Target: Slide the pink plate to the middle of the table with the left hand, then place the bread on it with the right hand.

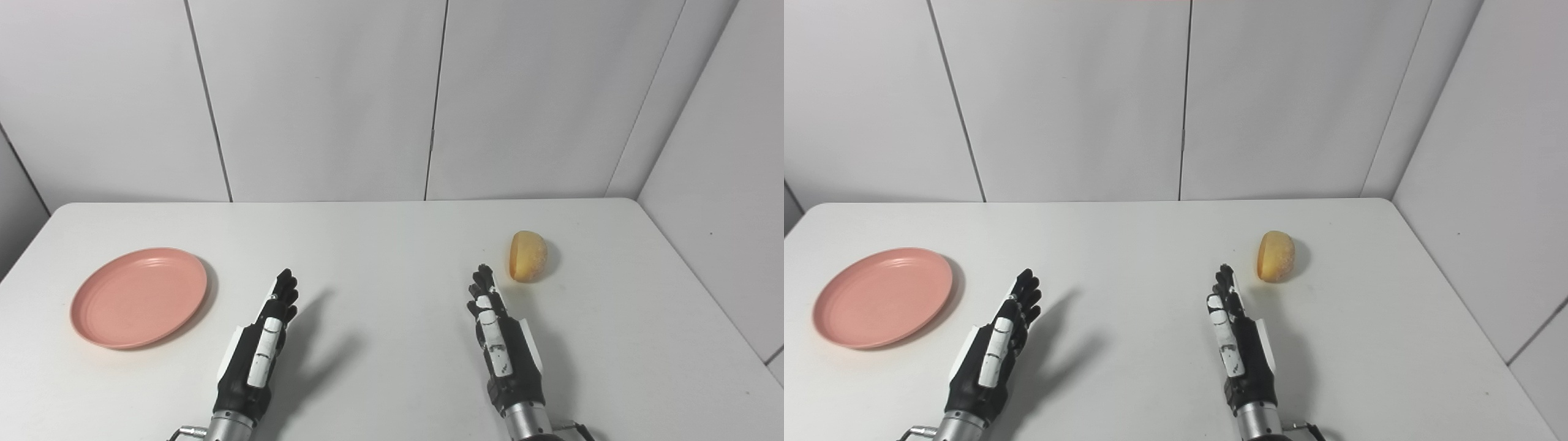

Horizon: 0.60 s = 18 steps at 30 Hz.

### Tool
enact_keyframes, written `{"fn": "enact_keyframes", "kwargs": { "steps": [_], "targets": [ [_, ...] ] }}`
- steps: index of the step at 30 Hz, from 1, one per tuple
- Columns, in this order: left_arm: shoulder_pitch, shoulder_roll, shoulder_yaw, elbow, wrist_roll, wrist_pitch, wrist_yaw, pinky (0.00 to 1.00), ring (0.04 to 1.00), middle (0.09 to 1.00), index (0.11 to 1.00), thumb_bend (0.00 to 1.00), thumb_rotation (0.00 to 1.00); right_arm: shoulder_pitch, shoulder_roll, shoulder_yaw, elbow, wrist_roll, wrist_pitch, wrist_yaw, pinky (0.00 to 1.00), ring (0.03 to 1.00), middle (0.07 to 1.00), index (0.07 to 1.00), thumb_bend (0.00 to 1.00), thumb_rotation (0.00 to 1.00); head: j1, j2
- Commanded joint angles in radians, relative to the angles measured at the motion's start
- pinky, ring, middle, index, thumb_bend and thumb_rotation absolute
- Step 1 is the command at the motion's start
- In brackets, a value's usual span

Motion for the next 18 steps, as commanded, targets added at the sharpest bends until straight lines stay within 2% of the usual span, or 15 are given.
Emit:
{"fn": "enact_keyframes", "kwargs": {
  "steps": [1, 13, 18],
  "targets": [
    [0.013, -0.018, 0.003, 0.030, 0.004, -0.046, 0.012, 1.00, 1.000, 1.000, 1.000, 0.70, 1.00, -0.016, -0.007, 0.003, -0.040, 0.009, -0.018, 0.020, 1.00, 1.000, 1.000, 1.000, 0.60, 0.88, 0.002, 0.002],
    [0.004, -0.021, 0.014, 0.051, 0.013, -0.068, 0.025, 1.00, 1.000, 1.000, 1.000, 0.70, 1.00, -0.016, -0.017, 0.014, -0.036, 0.011, -0.026, 0.036, 1.00, 1.000, 1.000, 1.000, 0.54, 0.87, -0.003, -0.003],
    [0.005, -0.024, 0.016, 0.051, 0.011, -0.072, 0.027, 1.00, 1.000, 1.000, 1.000, 0.70, 1.00, -0.017, -0.019, 0.016, -0.035, 0.010, -0.023, 0.039, 1.00, 1.000, 1.000, 1.000, 0.55, 0.86, -0.002, -0.002]
  ]
}}
